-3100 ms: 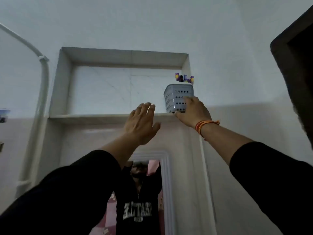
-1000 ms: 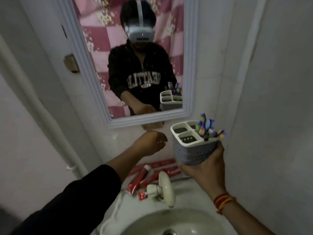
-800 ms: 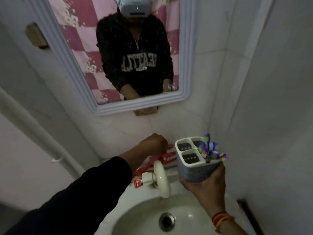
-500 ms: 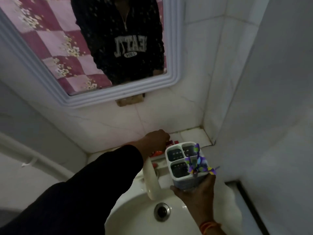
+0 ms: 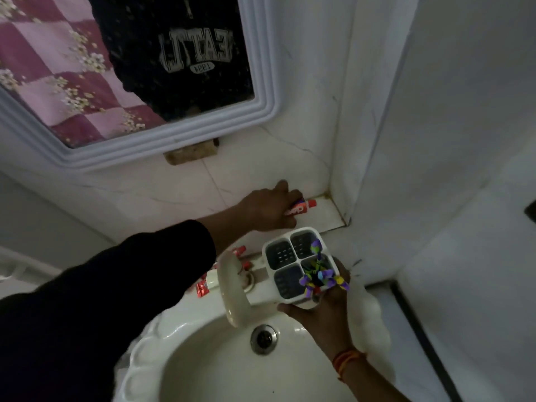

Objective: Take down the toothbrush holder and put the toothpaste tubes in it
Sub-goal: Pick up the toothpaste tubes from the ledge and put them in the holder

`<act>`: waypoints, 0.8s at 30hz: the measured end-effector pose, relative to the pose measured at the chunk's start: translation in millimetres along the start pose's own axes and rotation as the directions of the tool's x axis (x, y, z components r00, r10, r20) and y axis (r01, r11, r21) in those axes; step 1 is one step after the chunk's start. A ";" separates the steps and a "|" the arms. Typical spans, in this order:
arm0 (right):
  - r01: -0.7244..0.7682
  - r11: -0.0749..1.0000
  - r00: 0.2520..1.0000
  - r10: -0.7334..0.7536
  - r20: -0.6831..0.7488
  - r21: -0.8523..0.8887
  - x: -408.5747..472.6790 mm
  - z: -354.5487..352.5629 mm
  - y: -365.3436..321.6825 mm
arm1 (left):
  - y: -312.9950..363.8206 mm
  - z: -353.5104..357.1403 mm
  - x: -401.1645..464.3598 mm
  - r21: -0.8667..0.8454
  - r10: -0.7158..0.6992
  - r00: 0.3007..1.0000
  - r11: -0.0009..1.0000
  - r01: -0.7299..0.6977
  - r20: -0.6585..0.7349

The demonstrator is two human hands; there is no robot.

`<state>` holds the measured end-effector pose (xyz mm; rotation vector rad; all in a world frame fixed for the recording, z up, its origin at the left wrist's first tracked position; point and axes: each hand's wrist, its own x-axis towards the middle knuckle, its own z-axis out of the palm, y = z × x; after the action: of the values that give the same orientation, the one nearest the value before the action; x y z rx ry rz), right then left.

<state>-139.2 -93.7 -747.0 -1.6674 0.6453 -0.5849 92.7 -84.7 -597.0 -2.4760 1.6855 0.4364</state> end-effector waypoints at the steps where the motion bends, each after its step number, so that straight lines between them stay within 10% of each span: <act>1: 0.000 1.000 1.000 0.000 0.005 0.002 1.0 -1.3 -0.9 | 5.2 -16.3 -3.8 0.025 0.029 0.999 0.999 -0.028 -0.024; 12: 0.011 0.999 0.998 -0.014 0.057 0.048 5.1 -5.8 -7.8 | 78.1 -93.9 -23.7 0.219 0.047 0.978 0.972 -0.092 0.202; 18: -0.023 0.999 0.997 0.021 0.077 0.024 8.5 -8.0 -11.4 | 83.9 -65.5 -10.3 -0.214 -0.069 0.972 0.970 0.118 0.223; 24: -0.065 0.993 0.995 0.057 0.082 0.101 10.0 -8.6 -13.8 | 32.0 -62.5 -20.9 -0.740 -0.224 0.937 0.575 0.348 0.267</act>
<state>-136.5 -104.6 -731.6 -1.5610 0.5968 -0.4983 66.7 -93.9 -529.1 -3.0840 1.0945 1.5544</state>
